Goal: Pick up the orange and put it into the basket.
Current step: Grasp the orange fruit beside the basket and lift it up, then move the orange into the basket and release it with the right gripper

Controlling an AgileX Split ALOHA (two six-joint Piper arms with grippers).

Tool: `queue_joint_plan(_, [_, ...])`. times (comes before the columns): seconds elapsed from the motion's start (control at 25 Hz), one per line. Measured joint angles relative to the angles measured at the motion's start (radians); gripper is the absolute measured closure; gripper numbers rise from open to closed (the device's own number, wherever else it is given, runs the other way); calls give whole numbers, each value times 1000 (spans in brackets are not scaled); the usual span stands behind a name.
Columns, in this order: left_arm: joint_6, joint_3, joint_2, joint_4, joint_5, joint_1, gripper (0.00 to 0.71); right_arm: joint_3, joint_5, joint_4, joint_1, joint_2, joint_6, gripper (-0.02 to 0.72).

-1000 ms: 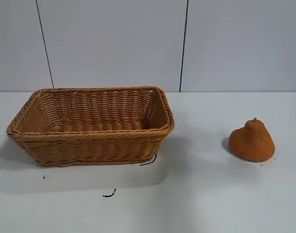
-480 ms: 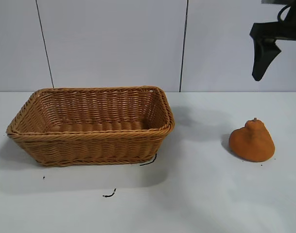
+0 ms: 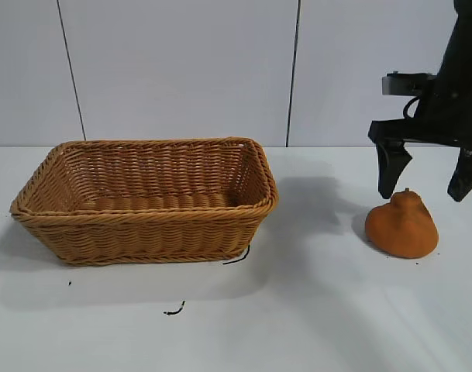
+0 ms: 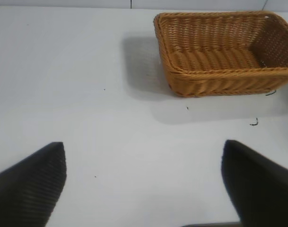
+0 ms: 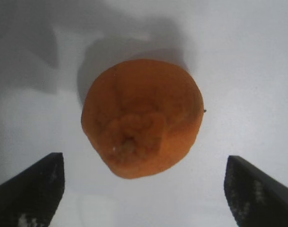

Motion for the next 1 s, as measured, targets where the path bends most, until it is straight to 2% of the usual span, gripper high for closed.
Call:
queue_joint_plan(0.08, [0, 0, 0, 1, 0, 0, 71, 0, -9, 1, 0, 5, -3, 97])
queue_joint_plan(0.16, [0, 0, 0, 1, 0, 0, 71, 0, -9, 1, 0, 5, -5, 198])
queue_joint_plan(0.32, [0, 0, 0, 1, 0, 0, 71, -6, -2, 2, 0, 3, -9, 513])
queue_joint_plan(0.4, [0, 0, 0, 1, 0, 0, 71, -30, 30, 2, 0, 2, -18, 612])
queue_joint_plan(0.64, [0, 0, 0, 1, 0, 0, 71, -250, 245, 5, 0, 4, -49, 629])
queue_joint_plan(1.0, [0, 0, 0, 1, 0, 0, 71, -607, 265, 10, 0, 4, 3, 629])
